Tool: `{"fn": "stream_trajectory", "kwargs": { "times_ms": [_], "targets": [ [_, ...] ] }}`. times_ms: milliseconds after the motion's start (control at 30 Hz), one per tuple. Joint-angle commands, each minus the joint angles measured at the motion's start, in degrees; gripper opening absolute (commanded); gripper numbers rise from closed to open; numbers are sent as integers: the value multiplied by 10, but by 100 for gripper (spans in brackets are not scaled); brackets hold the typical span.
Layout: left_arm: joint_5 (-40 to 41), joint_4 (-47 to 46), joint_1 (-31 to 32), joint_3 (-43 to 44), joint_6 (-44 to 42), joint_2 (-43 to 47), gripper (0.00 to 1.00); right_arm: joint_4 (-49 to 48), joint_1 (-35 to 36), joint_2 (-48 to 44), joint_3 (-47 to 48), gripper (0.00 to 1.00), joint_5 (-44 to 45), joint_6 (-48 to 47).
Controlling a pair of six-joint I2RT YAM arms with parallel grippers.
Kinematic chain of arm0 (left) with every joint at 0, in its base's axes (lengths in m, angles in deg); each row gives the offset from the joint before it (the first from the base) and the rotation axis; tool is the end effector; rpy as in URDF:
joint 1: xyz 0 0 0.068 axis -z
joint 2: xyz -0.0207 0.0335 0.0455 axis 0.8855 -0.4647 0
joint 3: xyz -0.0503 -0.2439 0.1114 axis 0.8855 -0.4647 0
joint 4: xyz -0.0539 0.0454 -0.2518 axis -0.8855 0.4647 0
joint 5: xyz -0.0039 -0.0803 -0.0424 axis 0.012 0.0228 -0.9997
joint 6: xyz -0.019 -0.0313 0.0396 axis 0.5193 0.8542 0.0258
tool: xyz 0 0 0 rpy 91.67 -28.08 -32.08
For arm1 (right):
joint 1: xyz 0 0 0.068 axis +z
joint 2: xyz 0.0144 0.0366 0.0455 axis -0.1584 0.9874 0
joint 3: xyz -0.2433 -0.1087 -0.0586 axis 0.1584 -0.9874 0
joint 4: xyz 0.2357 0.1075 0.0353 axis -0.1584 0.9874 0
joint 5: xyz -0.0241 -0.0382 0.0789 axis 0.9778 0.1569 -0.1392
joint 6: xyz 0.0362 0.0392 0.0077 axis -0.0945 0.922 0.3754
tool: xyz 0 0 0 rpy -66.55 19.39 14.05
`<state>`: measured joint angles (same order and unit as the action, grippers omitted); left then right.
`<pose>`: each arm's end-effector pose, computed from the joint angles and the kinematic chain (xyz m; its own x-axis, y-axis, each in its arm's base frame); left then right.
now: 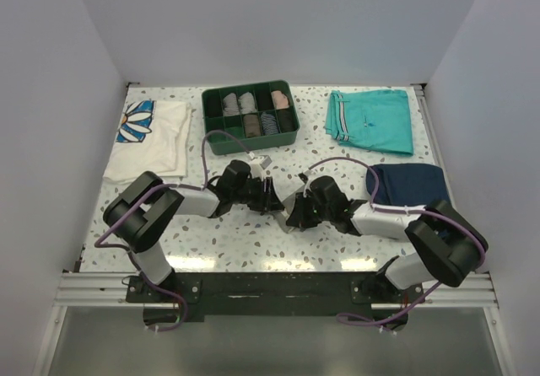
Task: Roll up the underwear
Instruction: Roll the underwear to the center of the board.
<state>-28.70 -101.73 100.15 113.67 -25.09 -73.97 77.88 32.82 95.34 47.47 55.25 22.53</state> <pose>0.2421 -0.2071 0.1262 -0.8737 -0.0070 -0.4863 0.3746 0.6281 -0.6820 0.1867 0.1781 0.1386 -0.8615 -0.0233 -0.5072 -0.3362 0.7746 0.5357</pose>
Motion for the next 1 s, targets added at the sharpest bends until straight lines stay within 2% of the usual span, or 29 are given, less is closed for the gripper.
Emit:
{"fn": "stream_trajectory", "kwargs": {
  "times_ms": [0,100,133,200,233,300,367,400,600,800,967],
  "targets": [
    [-1,-7,-2,-10,1,-12,34,57,2,24,-9,1,9,-24],
    [1,-1,-1,-11,1,-15,21,58,2,29,-7,1,6,-28],
    [3,0,-1,-11,0,-16,12,58,2,30,-7,2,5,-31],
    [5,3,1,-10,0,-17,5,62,2,34,-3,3,4,-38],
    [6,5,4,-10,-1,-16,0,64,2,34,-3,7,5,-42],
    [17,15,6,-7,1,-12,0,78,2,27,4,16,9,-50],
    [29,33,11,0,-1,-9,0,96,2,14,15,30,19,-58],
    [33,38,13,3,-3,-8,0,116,3,-8,16,43,35,-64],
    [52,75,21,24,-17,-6,0,219,13,-116,51,68,113,-120],
    [55,95,26,44,-23,-11,0,278,66,-163,96,72,205,-184],
    [57,139,27,71,-28,-20,0,284,127,-103,152,72,235,-236]
  ]
}}
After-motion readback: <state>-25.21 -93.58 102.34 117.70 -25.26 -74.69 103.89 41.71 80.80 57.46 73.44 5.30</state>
